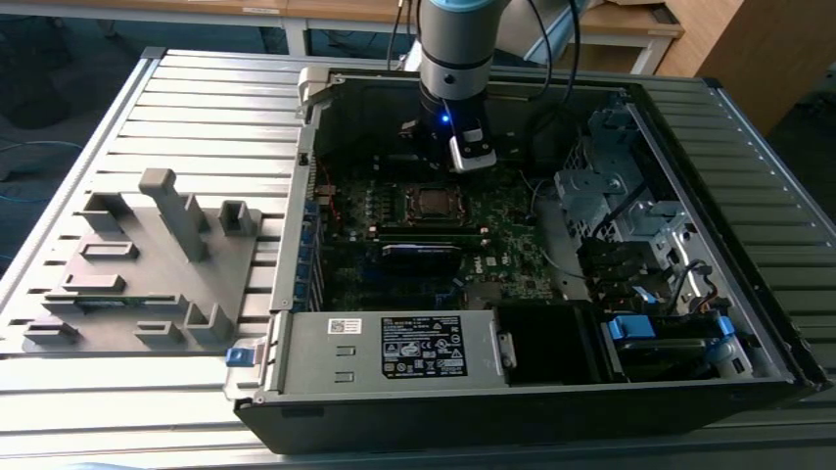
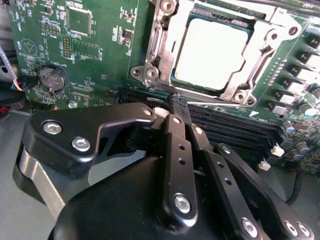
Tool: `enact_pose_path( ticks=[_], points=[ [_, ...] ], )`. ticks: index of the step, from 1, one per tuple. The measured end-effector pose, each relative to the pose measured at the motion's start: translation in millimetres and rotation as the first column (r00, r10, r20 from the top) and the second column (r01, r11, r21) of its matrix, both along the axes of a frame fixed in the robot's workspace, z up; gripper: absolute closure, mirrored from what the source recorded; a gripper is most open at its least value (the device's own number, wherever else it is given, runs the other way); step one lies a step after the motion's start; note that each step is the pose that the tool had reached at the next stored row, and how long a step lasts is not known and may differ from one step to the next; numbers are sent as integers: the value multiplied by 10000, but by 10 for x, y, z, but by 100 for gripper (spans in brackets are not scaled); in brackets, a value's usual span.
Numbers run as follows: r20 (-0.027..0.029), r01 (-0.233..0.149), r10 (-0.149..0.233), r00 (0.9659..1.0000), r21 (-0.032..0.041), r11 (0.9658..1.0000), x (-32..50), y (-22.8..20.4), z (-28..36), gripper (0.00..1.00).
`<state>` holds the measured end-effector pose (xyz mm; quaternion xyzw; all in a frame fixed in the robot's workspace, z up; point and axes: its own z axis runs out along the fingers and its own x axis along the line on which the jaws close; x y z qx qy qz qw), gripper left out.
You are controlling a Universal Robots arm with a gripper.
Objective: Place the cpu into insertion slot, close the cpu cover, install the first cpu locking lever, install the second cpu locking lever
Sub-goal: 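Install the first cpu locking lever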
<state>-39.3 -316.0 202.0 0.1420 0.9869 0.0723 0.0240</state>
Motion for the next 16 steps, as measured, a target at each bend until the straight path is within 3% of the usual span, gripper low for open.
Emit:
enact_pose_path(
  ticks=[3, 7, 11, 14, 16],
  points=[
    [1, 2, -2, 10000, 35, 10000, -1, 4, -1, 89],
    [-1, 8, -8, 10000, 209, 9998, -1, 6, 0, 89],
    [5, 9, -9, 10000, 257, 9997, -1, 6, -1, 89],
    [146, 4, -8, 9999, 256, 9997, -11, 6, -6, 89],
    [164, 3, -7, 9999, 256, 9997, -12, 6, -7, 89]
  ],
)
